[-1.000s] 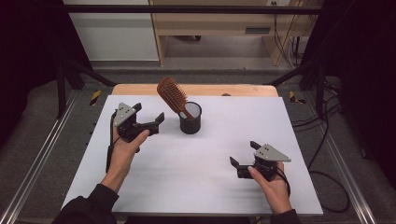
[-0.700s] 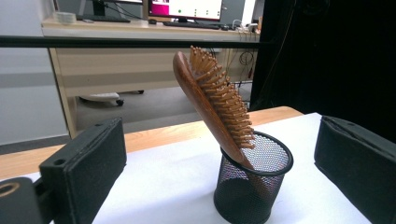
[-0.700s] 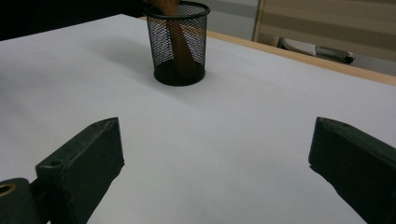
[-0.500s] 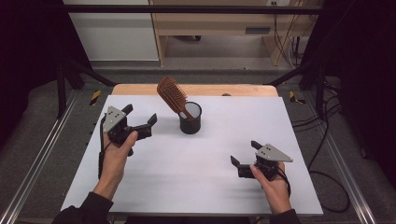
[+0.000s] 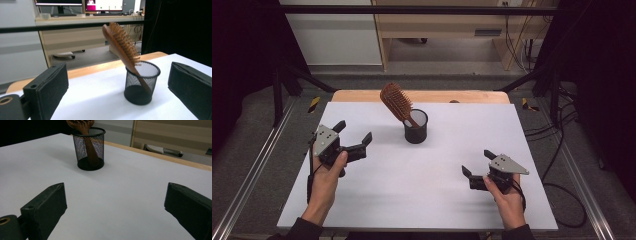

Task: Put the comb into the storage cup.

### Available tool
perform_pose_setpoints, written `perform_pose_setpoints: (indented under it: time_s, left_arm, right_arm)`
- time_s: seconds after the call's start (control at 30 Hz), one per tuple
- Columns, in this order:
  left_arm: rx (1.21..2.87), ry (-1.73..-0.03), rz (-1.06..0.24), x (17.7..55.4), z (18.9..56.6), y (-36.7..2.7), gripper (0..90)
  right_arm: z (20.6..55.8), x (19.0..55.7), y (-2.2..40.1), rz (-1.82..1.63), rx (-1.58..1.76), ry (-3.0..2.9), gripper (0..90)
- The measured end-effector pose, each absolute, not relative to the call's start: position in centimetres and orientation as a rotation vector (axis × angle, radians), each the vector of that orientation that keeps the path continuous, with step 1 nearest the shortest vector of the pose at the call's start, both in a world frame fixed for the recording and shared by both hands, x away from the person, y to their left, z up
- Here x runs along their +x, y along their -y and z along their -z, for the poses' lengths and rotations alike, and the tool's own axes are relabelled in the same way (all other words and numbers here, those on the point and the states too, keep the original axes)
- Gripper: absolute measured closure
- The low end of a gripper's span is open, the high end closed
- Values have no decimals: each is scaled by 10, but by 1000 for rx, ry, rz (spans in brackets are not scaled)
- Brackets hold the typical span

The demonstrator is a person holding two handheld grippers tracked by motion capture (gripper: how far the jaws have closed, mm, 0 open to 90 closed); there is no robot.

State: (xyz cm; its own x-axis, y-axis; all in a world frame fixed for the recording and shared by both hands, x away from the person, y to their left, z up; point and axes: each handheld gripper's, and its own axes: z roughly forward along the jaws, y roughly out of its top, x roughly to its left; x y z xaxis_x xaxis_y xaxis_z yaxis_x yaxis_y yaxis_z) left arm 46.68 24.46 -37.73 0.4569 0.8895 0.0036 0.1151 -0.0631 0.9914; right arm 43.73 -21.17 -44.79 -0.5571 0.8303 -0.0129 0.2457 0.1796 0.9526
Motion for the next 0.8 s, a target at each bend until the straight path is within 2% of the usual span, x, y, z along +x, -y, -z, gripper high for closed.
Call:
perform_pose_setpoints:
  time_s: [0.33, 0.8]
  left_arm:
    - [1484, -974, -813, 457, 385, -268, 34]
    - [1396, -967, -806, 437, 393, -294, 31]
  right_arm:
    - [446, 438, 212, -1436, 1023, -1888, 57]
    - [449, 438, 215, -1413, 1033, -1886, 61]
